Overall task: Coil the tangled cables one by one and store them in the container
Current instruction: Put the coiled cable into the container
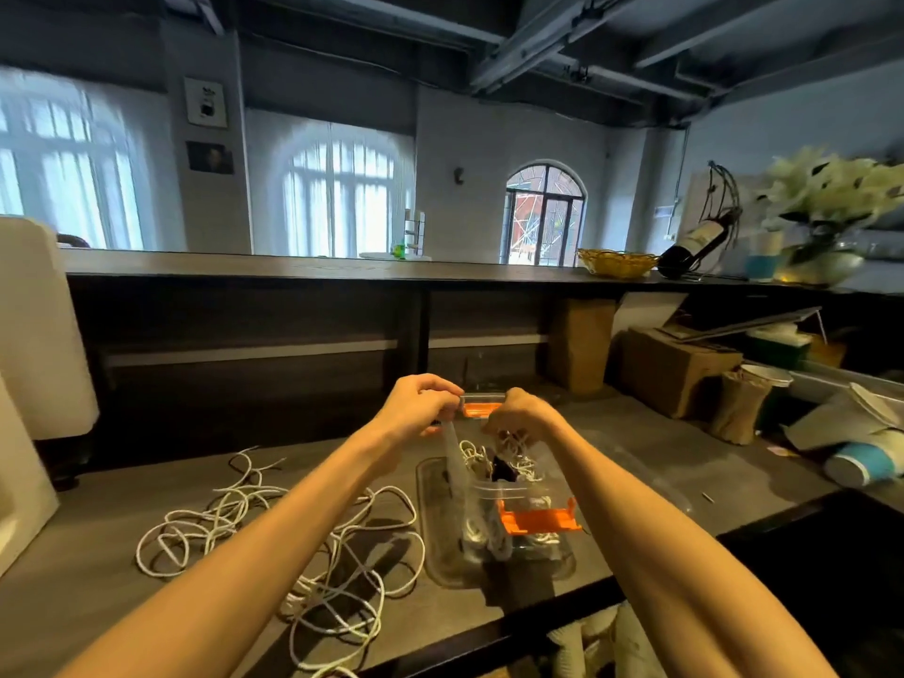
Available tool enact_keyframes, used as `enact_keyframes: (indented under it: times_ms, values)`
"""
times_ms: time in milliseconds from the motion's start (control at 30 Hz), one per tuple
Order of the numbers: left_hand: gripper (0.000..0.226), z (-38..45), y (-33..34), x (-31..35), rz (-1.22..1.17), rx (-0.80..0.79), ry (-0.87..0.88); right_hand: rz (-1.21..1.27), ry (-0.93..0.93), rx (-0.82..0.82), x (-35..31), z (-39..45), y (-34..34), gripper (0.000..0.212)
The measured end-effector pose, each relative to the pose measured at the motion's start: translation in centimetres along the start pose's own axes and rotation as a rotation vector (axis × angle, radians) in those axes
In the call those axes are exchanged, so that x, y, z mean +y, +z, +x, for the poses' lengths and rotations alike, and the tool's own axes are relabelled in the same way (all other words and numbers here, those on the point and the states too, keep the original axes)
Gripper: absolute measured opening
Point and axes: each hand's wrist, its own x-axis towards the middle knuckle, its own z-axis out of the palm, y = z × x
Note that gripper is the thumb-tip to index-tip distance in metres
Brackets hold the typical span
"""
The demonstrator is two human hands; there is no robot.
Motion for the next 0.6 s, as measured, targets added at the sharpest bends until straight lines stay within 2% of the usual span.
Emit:
enact_keyframes:
  times_ms: [133, 300, 400, 600]
  values:
    - [0.016, 1.5, -0.7, -1.7, -0.001, 0.0, -0.024, -0.05, 0.057, -0.048, 0.5, 2.1, 2.1, 0.053]
    - [0.016, 2.2, -1.6, -3.0, -0.015, -0.012, -0.051, -0.068, 0.04, -0.073, 0.5, 2.7, 2.2, 0.03]
    - [0.016, 1.8, -2.0, -2.9, -0.038, -0.02, -0.064, -0.04, 0.006, -0.017, 0.3, 2.1, 1.1, 0.024]
    - [0.017, -0.3, -3.5, -0.4, -0.047, -0.028, -0.047, 0.128, -0.142, 0.037, -2.0, -1.7, -1.6, 0.027]
